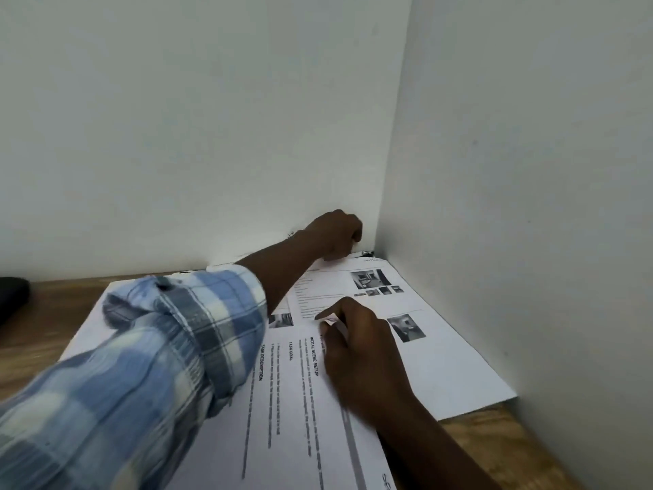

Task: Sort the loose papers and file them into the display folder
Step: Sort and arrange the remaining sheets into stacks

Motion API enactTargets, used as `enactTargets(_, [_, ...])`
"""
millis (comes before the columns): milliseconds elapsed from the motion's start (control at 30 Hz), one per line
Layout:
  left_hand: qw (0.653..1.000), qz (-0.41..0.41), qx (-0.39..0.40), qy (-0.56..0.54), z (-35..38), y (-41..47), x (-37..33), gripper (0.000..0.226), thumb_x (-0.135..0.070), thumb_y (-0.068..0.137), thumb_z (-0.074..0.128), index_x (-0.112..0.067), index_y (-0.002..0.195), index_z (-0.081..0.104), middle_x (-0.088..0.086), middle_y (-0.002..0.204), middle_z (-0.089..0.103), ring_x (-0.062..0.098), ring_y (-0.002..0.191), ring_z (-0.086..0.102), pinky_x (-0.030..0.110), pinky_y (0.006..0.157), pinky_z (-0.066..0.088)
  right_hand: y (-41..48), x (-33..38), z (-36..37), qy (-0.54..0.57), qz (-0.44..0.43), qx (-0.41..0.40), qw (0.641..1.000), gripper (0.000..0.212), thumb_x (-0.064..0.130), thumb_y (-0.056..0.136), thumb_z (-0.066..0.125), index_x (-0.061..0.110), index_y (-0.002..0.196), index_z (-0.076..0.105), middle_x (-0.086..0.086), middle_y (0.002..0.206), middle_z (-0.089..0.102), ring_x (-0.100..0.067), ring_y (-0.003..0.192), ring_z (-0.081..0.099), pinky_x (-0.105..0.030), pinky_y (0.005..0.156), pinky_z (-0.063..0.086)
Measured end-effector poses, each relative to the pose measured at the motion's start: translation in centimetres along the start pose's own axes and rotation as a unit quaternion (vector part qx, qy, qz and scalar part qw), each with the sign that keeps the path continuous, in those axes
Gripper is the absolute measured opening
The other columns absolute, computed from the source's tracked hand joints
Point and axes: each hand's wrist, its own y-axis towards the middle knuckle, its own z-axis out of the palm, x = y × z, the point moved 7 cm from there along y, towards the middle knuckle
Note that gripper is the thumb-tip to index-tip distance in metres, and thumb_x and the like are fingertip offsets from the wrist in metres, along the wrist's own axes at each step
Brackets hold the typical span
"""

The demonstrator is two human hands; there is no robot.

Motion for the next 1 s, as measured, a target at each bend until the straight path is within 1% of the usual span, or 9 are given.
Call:
enactTargets(133, [0.995, 0.043, 0.049, 0.073, 1.0, 2.6, -2.3, 0.016, -0.021, 0.089, 0.063, -0.024, 0.103, 0.070, 0.003, 0.106, 0.067, 0.028, 0.096, 0.064, 0.030, 0.073, 0.045, 0.3, 0.1, 0.4, 0.005, 0.004, 0.016, 1.000, 0.008, 0.025, 0.102, 0.055, 0.027, 0.104, 0.063, 0.011, 0.104, 0.073, -0.007, 0.093, 0.066, -0.015, 0.071, 0.044])
enactTargets(300, [0.979, 0.049, 0.178, 0.089, 0.9, 3.1, -2.9, 0.007, -0.012, 0.075, 0.062, -0.010, 0.069, 0.065, 0.006, 0.064, 0.064, 0.027, 0.060, 0.060, 0.022, 0.051, 0.041, 0.4, 0.0, 0.4, 0.001, 0.002, 0.030, 1.000, 0.011, 0.025, 0.102, 0.057, 0.026, 0.111, 0.063, 0.010, 0.112, 0.072, -0.009, 0.098, 0.066, -0.005, 0.065, 0.037])
enactTargets(367, [0.980, 0.041, 0.182, 0.073, 0.8, 2.8, -2.8, 0.002, -0.010, 0.072, 0.065, -0.008, 0.073, 0.067, 0.011, 0.063, 0.062, 0.028, 0.056, 0.057, 0.018, 0.045, 0.038, 0.4, 0.0, 0.4, -0.004, 0.004, 0.032, 0.999, 0.011, 0.026, 0.102, 0.056, 0.026, 0.112, 0.063, 0.010, 0.113, 0.072, -0.008, 0.097, 0.065, -0.005, 0.063, 0.036])
enactTargets(433, [0.986, 0.045, 0.148, 0.061, 0.8, 2.5, -2.7, 0.018, -0.007, 0.075, 0.067, -0.008, 0.092, 0.073, 0.013, 0.078, 0.068, 0.032, 0.073, 0.064, 0.022, 0.052, 0.048, 0.6, 0.1, 0.5, -0.005, 0.004, 0.038, 0.999, 0.012, 0.028, 0.103, 0.056, 0.026, 0.113, 0.062, 0.010, 0.114, 0.071, -0.007, 0.093, 0.062, -0.005, 0.061, 0.035])
enactTargets(500, [0.992, 0.052, 0.103, 0.053, 0.8, 2.1, -2.6, 0.028, -0.012, 0.080, 0.069, -0.020, 0.106, 0.075, 0.003, 0.098, 0.074, 0.027, 0.094, 0.067, 0.034, 0.073, 0.059, 0.6, 0.1, 0.6, -0.007, 0.003, 0.041, 0.999, 0.012, 0.028, 0.103, 0.056, 0.025, 0.113, 0.062, 0.009, 0.113, 0.071, -0.007, 0.090, 0.061, -0.006, 0.061, 0.034])
enactTargets(567, [0.996, 0.053, 0.071, 0.024, 0.4, 1.8, -2.2, 0.032, -0.018, 0.083, 0.069, -0.028, 0.113, 0.072, -0.007, 0.107, 0.071, 0.019, 0.097, 0.062, 0.036, 0.081, 0.057, 0.6, -0.1, 0.7, -0.006, 0.004, 0.040, 0.999, 0.011, 0.028, 0.103, 0.056, 0.025, 0.112, 0.062, 0.009, 0.110, 0.072, -0.009, 0.094, 0.064, -0.007, 0.062, 0.035])
enactTargets(833, [0.997, 0.067, 0.011, -0.020, -1.1, 0.6, -1.4, 0.004, -0.017, 0.087, 0.065, -0.020, 0.085, 0.064, -0.007, 0.083, 0.062, 0.021, 0.083, 0.057, 0.029, 0.070, 0.041, 0.7, -0.1, 1.0, -0.003, -0.006, 0.023, 1.000, 0.011, 0.030, 0.103, 0.052, 0.026, 0.106, 0.062, 0.010, 0.101, 0.073, -0.009, 0.089, 0.066, -0.021, 0.073, 0.047])
enactTargets(900, [0.997, 0.069, 0.015, -0.038, -1.7, 0.3, -1.0, 0.005, -0.019, 0.094, 0.063, -0.019, 0.097, 0.059, -0.006, 0.089, 0.059, 0.021, 0.088, 0.055, 0.028, 0.072, 0.037, 0.7, -0.2, 1.1, 0.000, -0.008, 0.023, 1.000, 0.011, 0.032, 0.103, 0.053, 0.026, 0.107, 0.062, 0.011, 0.103, 0.073, -0.008, 0.091, 0.067, -0.021, 0.076, 0.051])
enactTargets(1000, [0.995, 0.053, 0.059, -0.062, -1.9, 0.1, -0.2, 0.030, -0.038, 0.104, 0.057, -0.013, 0.114, 0.045, 0.000, 0.098, 0.059, 0.023, 0.089, 0.052, 0.032, 0.075, 0.037, 0.7, -0.2, 1.1, -0.005, -0.018, 0.020, 1.000, 0.011, 0.031, 0.103, 0.052, 0.027, 0.106, 0.062, 0.012, 0.102, 0.073, -0.009, 0.091, 0.066, -0.026, 0.080, 0.053])
